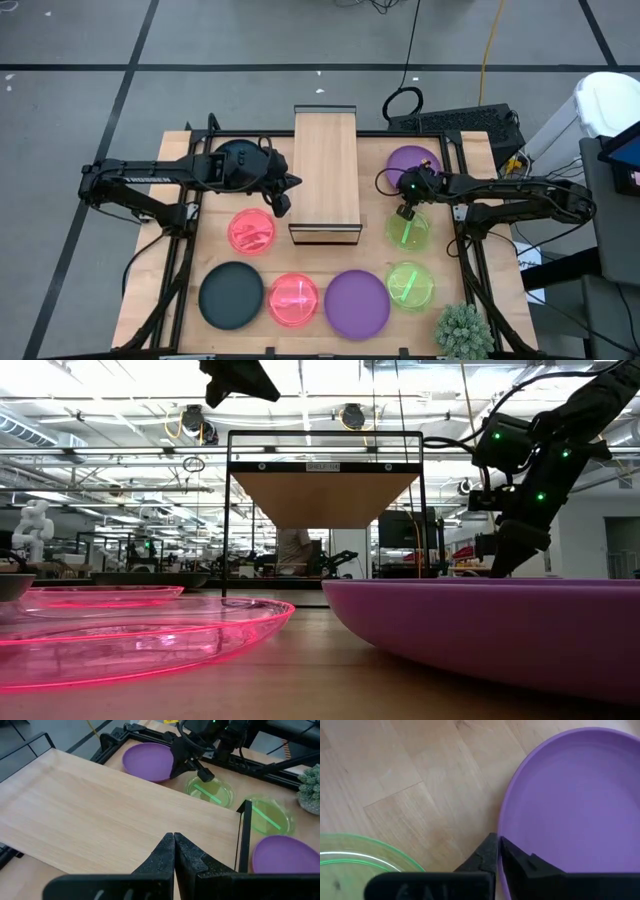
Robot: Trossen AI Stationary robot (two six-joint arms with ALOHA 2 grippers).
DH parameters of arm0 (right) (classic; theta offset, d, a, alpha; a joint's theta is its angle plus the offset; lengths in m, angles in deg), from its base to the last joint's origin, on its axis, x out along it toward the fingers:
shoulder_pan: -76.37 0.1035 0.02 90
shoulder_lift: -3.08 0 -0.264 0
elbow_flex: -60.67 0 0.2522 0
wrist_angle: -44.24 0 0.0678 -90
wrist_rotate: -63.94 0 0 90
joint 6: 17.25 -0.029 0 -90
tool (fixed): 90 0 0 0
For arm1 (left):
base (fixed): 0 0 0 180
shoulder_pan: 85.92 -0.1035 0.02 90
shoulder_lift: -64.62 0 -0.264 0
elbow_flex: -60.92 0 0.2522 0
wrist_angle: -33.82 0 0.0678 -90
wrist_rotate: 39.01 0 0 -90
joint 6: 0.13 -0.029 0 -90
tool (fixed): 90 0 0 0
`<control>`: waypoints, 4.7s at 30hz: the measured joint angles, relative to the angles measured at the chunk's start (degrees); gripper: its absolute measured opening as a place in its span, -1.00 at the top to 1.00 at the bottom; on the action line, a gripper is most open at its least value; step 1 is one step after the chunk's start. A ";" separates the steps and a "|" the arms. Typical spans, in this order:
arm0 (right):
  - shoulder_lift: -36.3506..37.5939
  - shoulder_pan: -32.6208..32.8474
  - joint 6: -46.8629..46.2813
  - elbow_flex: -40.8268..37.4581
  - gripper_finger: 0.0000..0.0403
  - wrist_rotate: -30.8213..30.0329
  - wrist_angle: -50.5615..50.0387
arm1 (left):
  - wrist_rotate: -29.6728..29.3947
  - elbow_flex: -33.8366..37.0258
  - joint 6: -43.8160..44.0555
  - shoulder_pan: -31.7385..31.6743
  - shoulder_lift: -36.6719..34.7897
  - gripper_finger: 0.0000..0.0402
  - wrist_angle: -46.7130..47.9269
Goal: Place and stack plates onto a shelf
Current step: Put the top purple plate on the shelf
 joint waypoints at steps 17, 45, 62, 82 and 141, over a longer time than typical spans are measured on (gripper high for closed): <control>0.01 0.00 -1.45 -3.12 0.57 0.06 3.66 | -0.01 0.00 0.00 -0.02 0.00 0.99 0.02; -0.02 1.61 0.11 10.37 1.00 -5.97 -3.99 | -1.71 0.02 -0.50 -0.04 0.00 0.99 0.00; 0.00 10.83 0.39 25.16 1.00 -13.81 -15.91 | -4.52 0.02 4.25 -0.03 0.00 0.99 -0.02; -3.17 16.72 2.15 41.59 1.00 -15.12 -31.14 | -4.52 0.02 9.60 -0.02 0.00 0.99 -0.02; -38.05 6.34 29.22 62.34 1.00 6.51 -9.75 | -1.46 0.00 6.96 0.66 -8.17 0.99 18.40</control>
